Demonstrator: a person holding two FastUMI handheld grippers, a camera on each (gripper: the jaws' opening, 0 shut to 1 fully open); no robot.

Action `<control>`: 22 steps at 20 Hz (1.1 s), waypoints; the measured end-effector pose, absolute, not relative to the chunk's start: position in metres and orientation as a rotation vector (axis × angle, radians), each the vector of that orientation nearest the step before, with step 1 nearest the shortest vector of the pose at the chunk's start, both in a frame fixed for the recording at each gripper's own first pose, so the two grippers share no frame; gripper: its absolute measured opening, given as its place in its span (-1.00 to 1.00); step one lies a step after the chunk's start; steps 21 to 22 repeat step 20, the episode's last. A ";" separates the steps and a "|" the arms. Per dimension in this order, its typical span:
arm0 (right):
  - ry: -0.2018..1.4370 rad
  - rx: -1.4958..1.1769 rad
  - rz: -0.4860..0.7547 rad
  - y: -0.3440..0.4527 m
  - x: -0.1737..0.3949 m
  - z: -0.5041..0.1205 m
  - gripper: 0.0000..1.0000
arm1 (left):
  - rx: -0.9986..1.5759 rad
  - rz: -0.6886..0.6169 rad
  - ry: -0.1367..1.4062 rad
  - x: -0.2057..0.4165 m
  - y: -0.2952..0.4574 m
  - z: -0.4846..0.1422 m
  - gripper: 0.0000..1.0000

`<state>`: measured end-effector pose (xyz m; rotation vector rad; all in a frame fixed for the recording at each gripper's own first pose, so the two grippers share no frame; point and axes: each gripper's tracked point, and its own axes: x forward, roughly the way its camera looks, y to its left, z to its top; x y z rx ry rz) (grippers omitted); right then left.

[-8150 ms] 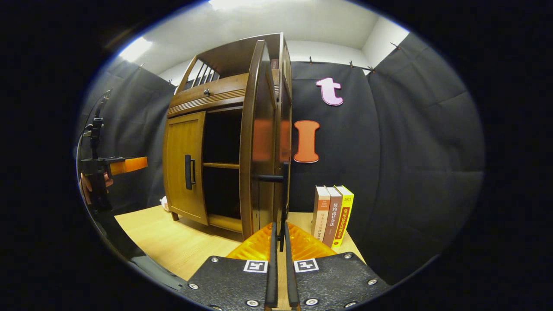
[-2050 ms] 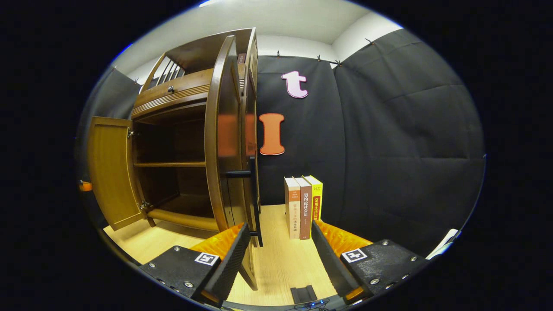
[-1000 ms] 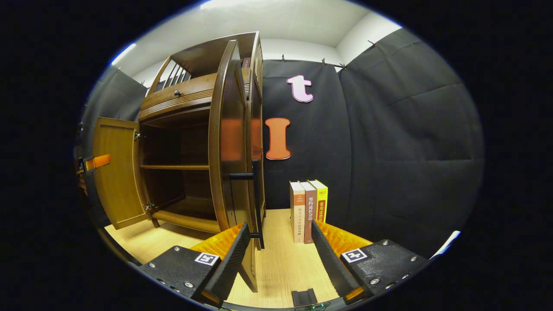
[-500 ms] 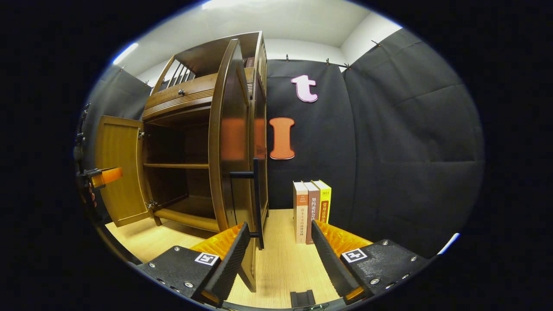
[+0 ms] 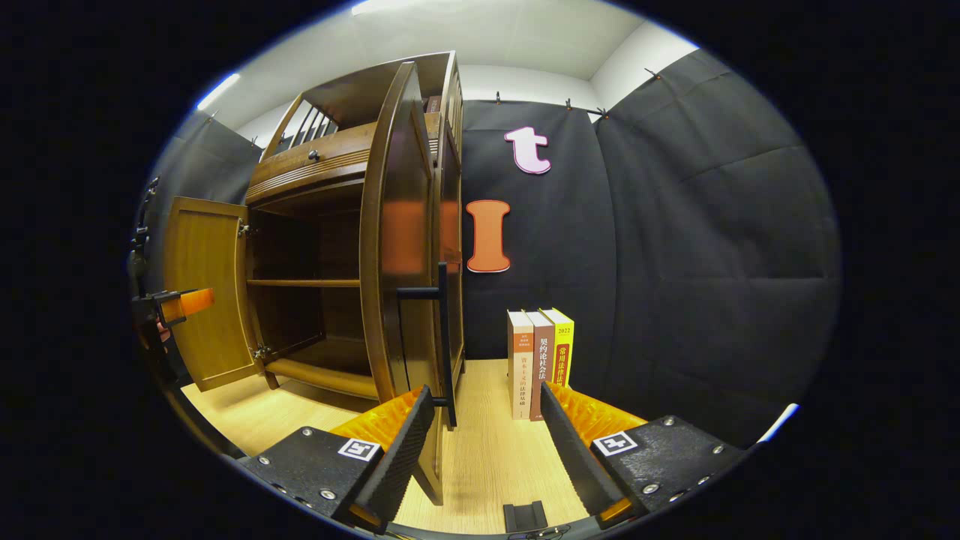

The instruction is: Open the right door of the double-door shoe cabinet with the right hand, and open the left door with the left hand.

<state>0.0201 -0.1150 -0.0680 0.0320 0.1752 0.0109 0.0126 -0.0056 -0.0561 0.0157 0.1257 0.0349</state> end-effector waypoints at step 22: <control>0.173 0.039 0.003 -0.116 0.018 -0.070 0.89 | 0.076 0.020 0.119 0.014 -0.010 -0.056 0.93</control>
